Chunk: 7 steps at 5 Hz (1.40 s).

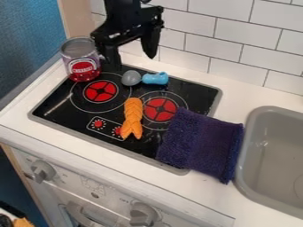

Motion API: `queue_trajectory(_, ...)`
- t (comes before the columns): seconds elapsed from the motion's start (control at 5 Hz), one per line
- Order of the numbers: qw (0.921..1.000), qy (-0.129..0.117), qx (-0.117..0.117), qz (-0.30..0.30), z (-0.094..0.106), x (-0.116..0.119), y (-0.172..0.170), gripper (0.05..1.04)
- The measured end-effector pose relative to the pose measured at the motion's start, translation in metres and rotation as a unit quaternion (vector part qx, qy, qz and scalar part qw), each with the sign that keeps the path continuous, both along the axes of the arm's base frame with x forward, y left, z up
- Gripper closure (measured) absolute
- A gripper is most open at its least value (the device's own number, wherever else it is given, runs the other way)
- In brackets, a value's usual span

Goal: Took the blue spoon from the stove and put it in the left burner

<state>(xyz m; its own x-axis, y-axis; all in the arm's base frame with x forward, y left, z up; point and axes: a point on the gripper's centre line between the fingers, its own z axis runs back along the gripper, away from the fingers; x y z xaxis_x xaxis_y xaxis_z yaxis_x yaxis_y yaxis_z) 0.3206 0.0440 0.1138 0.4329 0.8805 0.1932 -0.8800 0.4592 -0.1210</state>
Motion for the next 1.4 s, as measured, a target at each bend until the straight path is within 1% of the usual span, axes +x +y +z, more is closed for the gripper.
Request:
queue_trajectory(0.2, 0.9945, -0.001, 0.013, 0.104, -0.005, 0.01, 0.0, 0.083)
queue_trajectory(0.4, 0.9824, 0.003, 0.014, 0.186, -0.012, 0.021, 0.002, 0.083)
queue_trajectory(0.6, 0.9724, 0.014, -0.011, 0.233, -0.022, 0.033, -0.002, 0.083)
queue_trajectory(0.8, 0.9633, 0.027, -0.032, 0.265, -0.036, 0.043, 0.009, 0.083)
queue_trajectory(1.0, 0.9599, 0.046, -0.061, 0.27, -0.055, 0.053, 0.011, 0.083)
queue_trajectory(1.2, 0.9597, 0.046, -0.07, 0.268, -0.067, 0.056, 0.013, 0.083)
queue_trajectory(1.4, 0.9591, 0.062, -0.086, 0.263, -0.083, 0.058, 0.007, 0.083)
